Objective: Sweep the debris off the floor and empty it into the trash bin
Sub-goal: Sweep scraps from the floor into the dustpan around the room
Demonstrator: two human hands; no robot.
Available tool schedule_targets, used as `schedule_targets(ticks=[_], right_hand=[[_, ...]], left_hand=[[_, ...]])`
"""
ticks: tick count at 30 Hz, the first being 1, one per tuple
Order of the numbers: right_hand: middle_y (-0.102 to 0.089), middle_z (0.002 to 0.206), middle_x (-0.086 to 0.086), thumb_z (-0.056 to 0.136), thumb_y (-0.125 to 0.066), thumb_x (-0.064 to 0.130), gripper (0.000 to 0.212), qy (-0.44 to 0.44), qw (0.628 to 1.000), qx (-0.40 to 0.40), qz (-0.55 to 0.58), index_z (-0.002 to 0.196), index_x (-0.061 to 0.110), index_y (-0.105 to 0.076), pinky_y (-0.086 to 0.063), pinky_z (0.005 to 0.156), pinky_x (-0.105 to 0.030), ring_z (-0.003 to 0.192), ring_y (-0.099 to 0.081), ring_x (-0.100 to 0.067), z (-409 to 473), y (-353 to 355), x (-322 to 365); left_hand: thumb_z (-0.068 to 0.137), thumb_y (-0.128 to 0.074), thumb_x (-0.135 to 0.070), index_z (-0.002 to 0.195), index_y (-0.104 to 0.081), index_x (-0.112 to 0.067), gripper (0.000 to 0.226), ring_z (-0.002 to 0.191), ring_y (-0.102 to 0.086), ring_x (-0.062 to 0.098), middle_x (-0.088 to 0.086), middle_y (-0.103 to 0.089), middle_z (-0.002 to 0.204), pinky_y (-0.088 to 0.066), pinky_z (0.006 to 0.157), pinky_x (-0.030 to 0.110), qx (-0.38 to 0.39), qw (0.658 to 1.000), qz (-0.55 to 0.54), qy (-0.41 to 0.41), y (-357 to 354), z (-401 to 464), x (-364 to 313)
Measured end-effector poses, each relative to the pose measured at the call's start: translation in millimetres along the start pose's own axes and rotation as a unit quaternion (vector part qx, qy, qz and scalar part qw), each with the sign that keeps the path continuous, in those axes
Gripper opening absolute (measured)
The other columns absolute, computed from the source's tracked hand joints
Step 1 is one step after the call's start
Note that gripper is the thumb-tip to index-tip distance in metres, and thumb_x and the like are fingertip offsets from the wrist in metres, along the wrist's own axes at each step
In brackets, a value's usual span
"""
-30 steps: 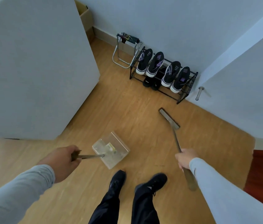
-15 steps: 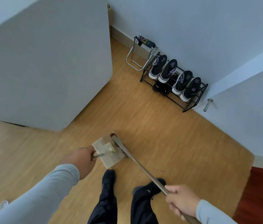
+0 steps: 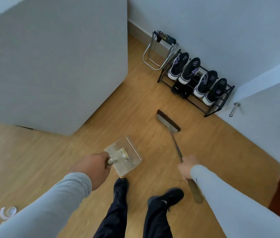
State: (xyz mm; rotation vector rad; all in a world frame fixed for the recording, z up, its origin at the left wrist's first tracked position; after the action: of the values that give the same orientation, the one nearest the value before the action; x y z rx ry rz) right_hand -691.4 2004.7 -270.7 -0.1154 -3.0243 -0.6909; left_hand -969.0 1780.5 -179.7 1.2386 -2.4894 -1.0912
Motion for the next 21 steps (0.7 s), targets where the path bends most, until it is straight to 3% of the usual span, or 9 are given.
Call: schedule_targets(ticks=[2, 4, 8, 10, 13, 15, 21], right_hand=[[-0.061, 0.092, -0.007, 0.090, -0.052, 0.017, 0.028, 0.014, 0.997, 0.042, -0.064, 0.118, 0.013, -0.056, -0.056, 0.058, -0.030, 0.069, -0.062, -0.023, -33, -43, -15], [-0.062, 0.093, -0.004, 0.090, -0.054, 0.020, 0.042, 0.018, 0.992, 0.101, -0.074, 0.132, 0.016, -0.054, -0.059, 0.069, -0.031, 0.070, -0.060, -0.019, -72, -67, -33], [-0.062, 0.058, -0.003, 0.086, -0.060, 0.009, 0.056, -0.013, 0.986, 0.168, 0.005, 0.141, 0.009, -0.052, -0.042, 0.045, -0.024, 0.041, -0.049, -0.013, -129, -42, -48], [-0.064, 0.052, -0.004, 0.083, -0.062, -0.001, 0.056, -0.020, 0.987, 0.139, 0.072, 0.138, 0.002, -0.056, -0.037, 0.044, -0.022, 0.036, -0.049, -0.015, -144, -16, -48], [-0.062, 0.056, -0.008, 0.087, -0.058, -0.001, 0.058, -0.017, 0.991, 0.089, 0.102, 0.144, 0.010, -0.050, -0.039, 0.042, -0.022, 0.037, -0.047, -0.017, -140, 15, -33], [-0.058, 0.053, -0.007, 0.091, -0.055, 0.005, 0.060, 0.028, 0.996, 0.050, 0.075, 0.149, 0.015, -0.044, -0.041, 0.042, -0.024, 0.039, -0.045, -0.017, -117, 39, -6], [-0.064, 0.059, -0.005, 0.091, -0.052, 0.014, 0.046, 0.113, 0.991, -0.059, -0.050, 0.137, 0.014, -0.059, -0.054, 0.058, -0.029, 0.050, -0.059, -0.018, -2, 119, 120]], left_hand=[[0.098, -0.044, -0.041, 0.115, -0.056, -0.031, 0.023, 0.077, -0.063, 0.012, -0.011, -0.064, 0.093, -0.059, 0.071, 0.032, 0.001, 1.000, 0.008, -0.008, 4, 4, -2], [0.098, -0.044, -0.040, 0.117, -0.055, -0.030, 0.024, 0.079, -0.063, 0.014, -0.010, -0.064, 0.096, -0.056, 0.069, 0.029, 0.004, 1.000, 0.008, -0.010, 9, 4, -3], [0.097, -0.043, -0.038, 0.109, -0.056, -0.030, 0.019, 0.076, -0.062, 0.014, -0.009, -0.064, 0.091, -0.051, 0.061, 0.027, 0.013, 1.000, 0.006, -0.008, 11, -1, 0], [0.097, -0.042, -0.038, 0.106, -0.055, -0.031, 0.018, 0.074, -0.062, 0.013, -0.010, -0.063, 0.088, -0.056, 0.065, 0.030, 0.014, 1.000, 0.006, -0.008, 12, -3, 2], [0.097, -0.041, -0.037, 0.103, -0.054, -0.031, 0.015, 0.073, -0.062, 0.013, -0.010, -0.063, 0.086, -0.059, 0.069, 0.033, 0.012, 1.000, -0.002, -0.013, 14, -2, 3], [0.098, -0.041, -0.036, 0.101, -0.055, -0.031, 0.015, 0.073, -0.062, 0.012, -0.009, -0.062, 0.086, -0.058, 0.070, 0.032, 0.015, 1.000, -0.005, -0.016, 14, 0, 0], [0.099, -0.040, -0.042, 0.102, -0.053, -0.036, 0.015, 0.078, -0.060, 0.011, -0.012, -0.058, 0.088, -0.054, 0.072, 0.028, 0.021, 1.000, -0.018, -0.008, 4, 1, 2]])
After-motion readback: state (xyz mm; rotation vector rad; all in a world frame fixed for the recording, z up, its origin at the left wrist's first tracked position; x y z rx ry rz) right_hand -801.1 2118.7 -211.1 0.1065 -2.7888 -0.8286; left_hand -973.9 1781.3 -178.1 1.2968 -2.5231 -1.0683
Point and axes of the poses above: each hand's wrist, its own z-axis towards the middle knuckle, its own y-axis out of the back of the hand, x = y × z, the point moved 8 cm from there along z, towards the middle knuckle
